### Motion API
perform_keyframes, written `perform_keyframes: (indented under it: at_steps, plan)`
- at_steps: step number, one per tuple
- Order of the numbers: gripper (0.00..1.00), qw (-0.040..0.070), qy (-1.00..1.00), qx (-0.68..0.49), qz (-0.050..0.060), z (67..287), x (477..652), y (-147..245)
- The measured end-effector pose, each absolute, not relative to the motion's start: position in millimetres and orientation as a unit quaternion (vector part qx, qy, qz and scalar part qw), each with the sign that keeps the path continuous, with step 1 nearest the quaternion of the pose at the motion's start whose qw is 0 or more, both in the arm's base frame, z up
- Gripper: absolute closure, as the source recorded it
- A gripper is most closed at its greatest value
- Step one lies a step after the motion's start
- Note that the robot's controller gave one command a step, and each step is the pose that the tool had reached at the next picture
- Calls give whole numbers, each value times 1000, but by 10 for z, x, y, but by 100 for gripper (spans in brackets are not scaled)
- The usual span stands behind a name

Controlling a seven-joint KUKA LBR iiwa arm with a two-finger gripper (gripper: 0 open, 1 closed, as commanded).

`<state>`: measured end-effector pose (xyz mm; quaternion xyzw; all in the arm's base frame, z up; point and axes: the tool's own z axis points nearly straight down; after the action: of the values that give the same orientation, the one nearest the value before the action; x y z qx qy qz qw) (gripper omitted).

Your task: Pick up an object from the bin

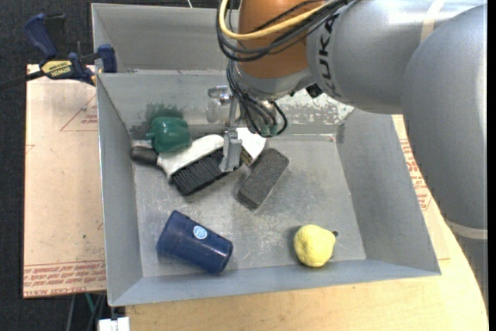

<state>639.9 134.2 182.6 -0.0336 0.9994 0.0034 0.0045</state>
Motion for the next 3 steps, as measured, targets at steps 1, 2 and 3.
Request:
perform_keyframes:
  at_steps: [1,2,3]
  plan:
    - [0,7,1000,-30,4,2039,6413,1290]
    - [0,5,1000,-23,5,1199,6474,1610]
    - [0,13,999,-51,4,1258,6568,1353]
